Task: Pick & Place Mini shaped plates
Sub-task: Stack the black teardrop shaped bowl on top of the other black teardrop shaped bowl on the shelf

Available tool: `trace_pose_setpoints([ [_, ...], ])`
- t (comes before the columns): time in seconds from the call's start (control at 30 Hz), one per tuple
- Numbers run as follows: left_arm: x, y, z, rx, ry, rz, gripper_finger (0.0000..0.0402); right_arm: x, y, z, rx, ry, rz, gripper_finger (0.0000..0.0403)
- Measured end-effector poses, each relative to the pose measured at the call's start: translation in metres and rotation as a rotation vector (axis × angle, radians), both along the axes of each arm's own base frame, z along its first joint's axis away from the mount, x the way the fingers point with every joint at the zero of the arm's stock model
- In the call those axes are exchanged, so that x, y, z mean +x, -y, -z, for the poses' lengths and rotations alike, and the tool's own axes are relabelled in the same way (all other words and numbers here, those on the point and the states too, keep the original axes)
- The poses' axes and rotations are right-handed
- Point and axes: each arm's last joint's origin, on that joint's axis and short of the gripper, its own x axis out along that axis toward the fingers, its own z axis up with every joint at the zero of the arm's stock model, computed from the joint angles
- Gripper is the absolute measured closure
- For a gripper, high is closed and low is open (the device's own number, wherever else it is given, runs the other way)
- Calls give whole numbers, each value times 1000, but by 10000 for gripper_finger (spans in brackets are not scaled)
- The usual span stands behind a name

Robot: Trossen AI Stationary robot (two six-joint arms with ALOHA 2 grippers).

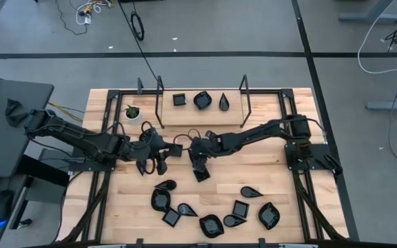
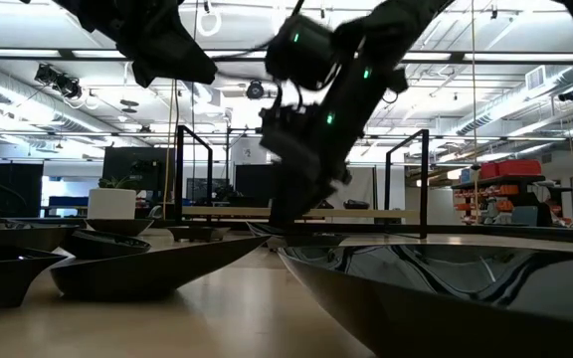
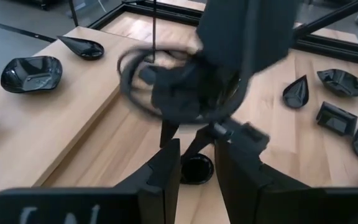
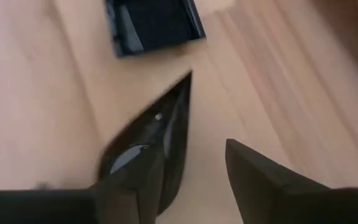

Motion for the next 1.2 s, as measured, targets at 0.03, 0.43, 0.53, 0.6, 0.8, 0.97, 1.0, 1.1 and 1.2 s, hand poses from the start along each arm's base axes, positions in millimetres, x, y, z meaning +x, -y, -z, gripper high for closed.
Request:
trace_pose_setpoints([
  [0.03,0,0,0,0,-1,0,296,1,1,5,-2,-7,-2,229],
  [0.43,0,0,0,-6,0,-5,296,8,1,18,-24,7,-43,317],
  [0.53,0,0,0,-6,2,-5,296,8,1,18,-27,13,-46,350],
  [0.6,0,0,0,-6,3,-5,296,8,0,18,-28,15,-49,371],
  [0.8,0,0,0,-6,3,-5,296,5,-6,5,-34,25,-57,397],
  [0.97,0,0,0,-5,0,-5,296,0,-9,-20,-59,73,-34,398],
  [1.0,0,0,0,-6,0,-4,296,-2,-9,-23,-64,70,-19,399],
  [1.1,0,0,0,-5,-3,-5,296,-9,-6,-34,-109,65,76,399],
  [1.2,0,0,0,-5,-3,-4,296,-19,3,-50,-202,70,224,398],
])
